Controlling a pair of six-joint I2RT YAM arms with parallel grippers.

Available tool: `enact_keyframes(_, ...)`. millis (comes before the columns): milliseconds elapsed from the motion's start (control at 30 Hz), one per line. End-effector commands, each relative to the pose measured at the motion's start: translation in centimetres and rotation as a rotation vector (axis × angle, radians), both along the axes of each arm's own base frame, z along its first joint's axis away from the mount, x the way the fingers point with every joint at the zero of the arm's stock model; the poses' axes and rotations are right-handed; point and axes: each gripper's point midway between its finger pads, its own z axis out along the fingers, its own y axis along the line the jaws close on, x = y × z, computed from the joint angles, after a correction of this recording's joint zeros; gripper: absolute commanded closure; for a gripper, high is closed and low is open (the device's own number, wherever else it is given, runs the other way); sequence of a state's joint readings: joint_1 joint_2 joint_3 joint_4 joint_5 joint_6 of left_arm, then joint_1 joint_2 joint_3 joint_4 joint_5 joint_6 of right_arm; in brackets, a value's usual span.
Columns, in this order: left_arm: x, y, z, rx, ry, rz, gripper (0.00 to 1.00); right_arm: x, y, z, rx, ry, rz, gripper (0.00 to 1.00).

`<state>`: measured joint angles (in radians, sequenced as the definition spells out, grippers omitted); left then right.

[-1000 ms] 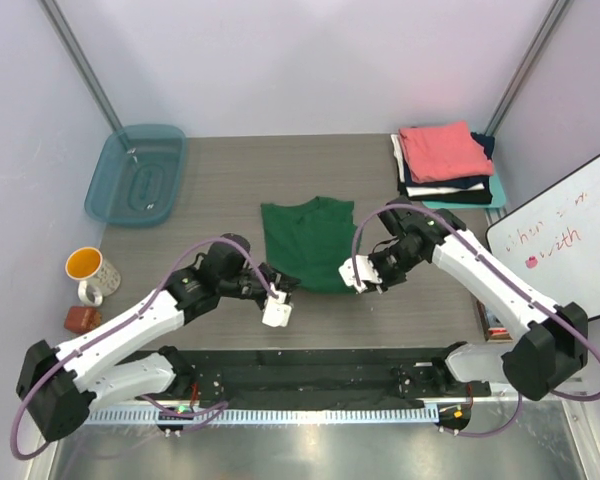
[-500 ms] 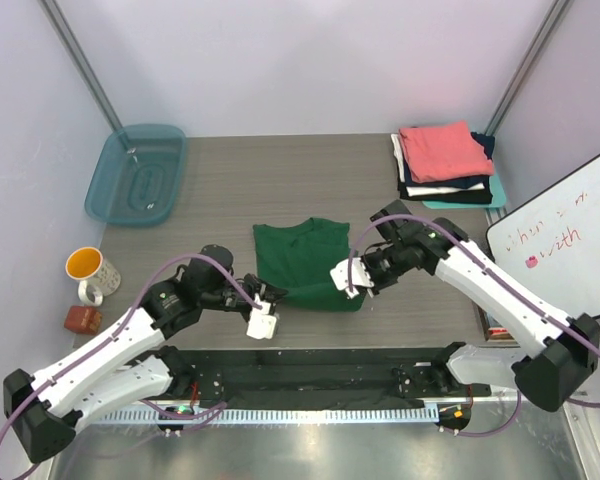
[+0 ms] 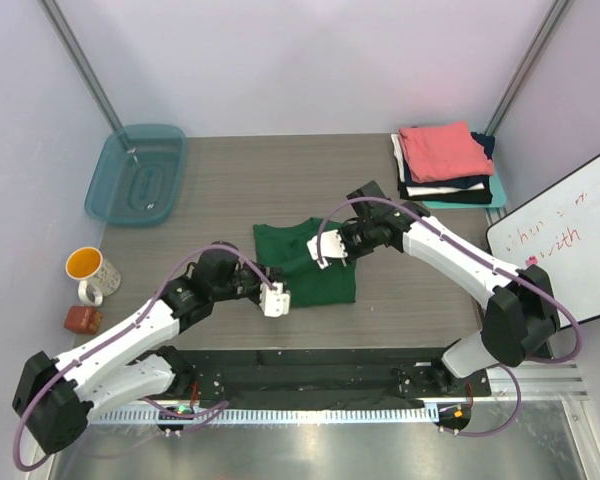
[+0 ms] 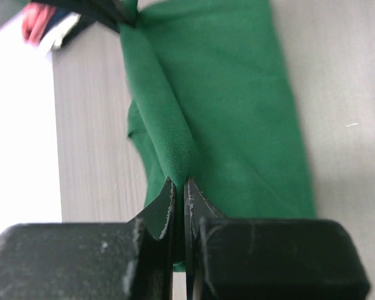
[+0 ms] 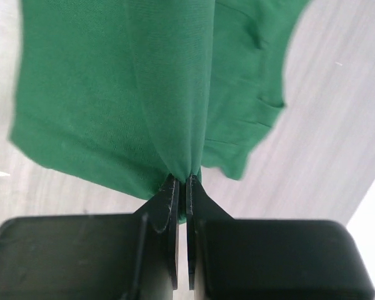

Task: Fold and stack the t-shirts
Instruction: Fold the long partially folded tshirt into a neat square

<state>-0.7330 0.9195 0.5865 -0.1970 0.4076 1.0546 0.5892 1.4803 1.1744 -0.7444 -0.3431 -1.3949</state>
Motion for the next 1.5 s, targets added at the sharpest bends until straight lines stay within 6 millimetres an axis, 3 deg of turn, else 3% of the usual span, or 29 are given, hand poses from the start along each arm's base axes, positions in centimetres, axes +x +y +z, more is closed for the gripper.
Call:
enact_keyframes(0,4.2,0.7,1.1,-0.023,-0.063,0.087,1.0,5.9,-2.4,2.2,-0.063,-0.197,-0.128,0.99)
enact_keyframes(67,5.8,1.1,0.4,-0.008,-0.054,0.106,1.0,6.6,-2.4,2.3,-0.062,-0.204,-0.135,0.99)
enact_keyframes(100,6.8,0.9,1.4,-0.025,-0.081,0.112,1.0,7.2,-2.2,2.2,-0.062,-0.207,-0.139,0.99)
enact_keyframes(200,8.9,0.7,1.1,-0.02,-0.073,0.131,1.0,8.6,-2.2,2.1,-0.058,-0.224,-0.154,0.99)
enact_keyframes(267,9.7,0.7,0.3,-0.008,-0.05,0.128,1.0,9.6,-2.3,2.3,-0.054,-0.241,-0.167,0.99)
enact_keyframes(300,10.5,0.3,1.1,-0.025,-0.083,0.124,1.0,10.0,-2.3,1.9,-0.056,-0.238,-0.171,0.99)
enact_keyframes(500,12.8,0.0,0.4,-0.021,-0.069,0.121,1.0,12.4,-2.6,1.3,-0.038,-0.263,-0.209,0.99)
enact_keyframes(700,14.4,0.3,-0.1,-0.025,-0.068,0.153,1.0,14.8,-1.4,1.4,0.01,-0.319,-0.228,0.99)
enact_keyframes(967,17.9,0.8,1.3,-0.105,-0.196,0.267,1.0,17.6,-0.4,2.9,0.082,-0.403,-0.283,0.99)
enact_keyframes(1467,19.4,1.2,2.1,-0.136,-0.286,0.319,1.0,19.7,0.9,5.0,0.162,-0.492,-0.299,0.99)
